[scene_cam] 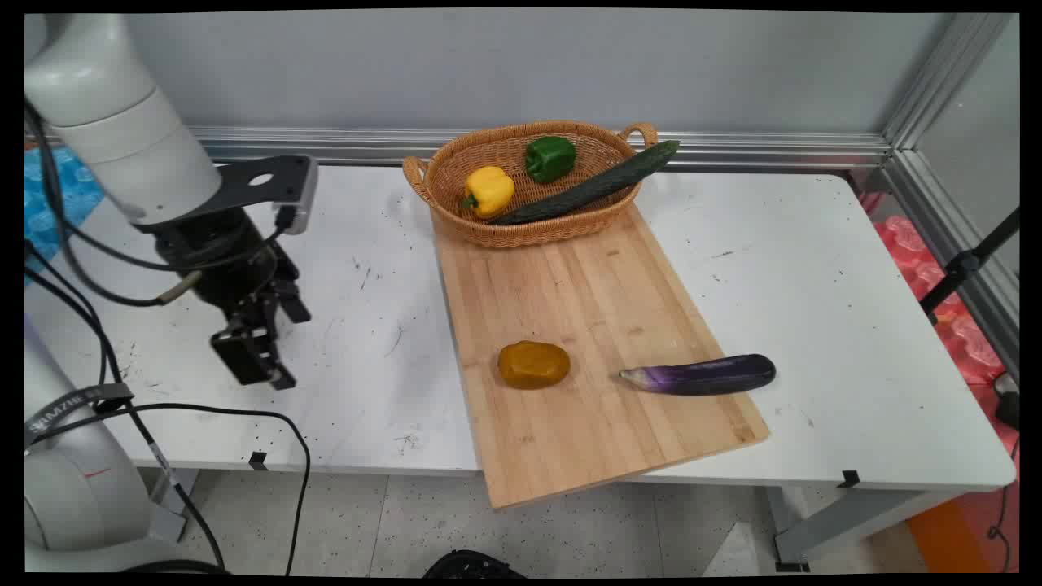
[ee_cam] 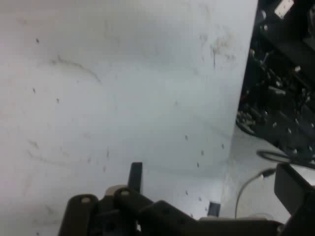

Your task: Pick up the potato from the cutting board

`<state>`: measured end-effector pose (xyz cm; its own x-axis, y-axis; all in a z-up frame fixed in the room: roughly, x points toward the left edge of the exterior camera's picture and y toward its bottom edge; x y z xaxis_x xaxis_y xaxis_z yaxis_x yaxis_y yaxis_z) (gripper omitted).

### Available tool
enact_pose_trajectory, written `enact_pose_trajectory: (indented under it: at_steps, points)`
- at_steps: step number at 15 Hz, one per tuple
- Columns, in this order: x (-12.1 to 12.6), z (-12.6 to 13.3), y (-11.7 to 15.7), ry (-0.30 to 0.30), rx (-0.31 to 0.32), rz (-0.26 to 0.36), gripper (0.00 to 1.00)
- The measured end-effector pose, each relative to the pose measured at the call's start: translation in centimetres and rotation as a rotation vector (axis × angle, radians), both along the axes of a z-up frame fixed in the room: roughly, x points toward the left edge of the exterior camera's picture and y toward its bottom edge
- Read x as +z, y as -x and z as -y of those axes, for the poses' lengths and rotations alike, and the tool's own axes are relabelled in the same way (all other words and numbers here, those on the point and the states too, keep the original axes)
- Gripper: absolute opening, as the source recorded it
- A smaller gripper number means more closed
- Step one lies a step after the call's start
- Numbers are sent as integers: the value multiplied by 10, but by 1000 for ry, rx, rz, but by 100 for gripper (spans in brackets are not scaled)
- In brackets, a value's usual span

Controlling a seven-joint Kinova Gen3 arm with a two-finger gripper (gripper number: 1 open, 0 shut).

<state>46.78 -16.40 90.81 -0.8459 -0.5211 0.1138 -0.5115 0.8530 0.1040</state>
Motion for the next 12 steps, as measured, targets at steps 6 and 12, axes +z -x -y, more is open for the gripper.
enact_pose_trajectory:
  at_steps: [6, 12]
  points:
    - [-3, 38, 40, 88, 5, -58, 100]
    - [-16, 66, 97, 175, -15, -120, 100]
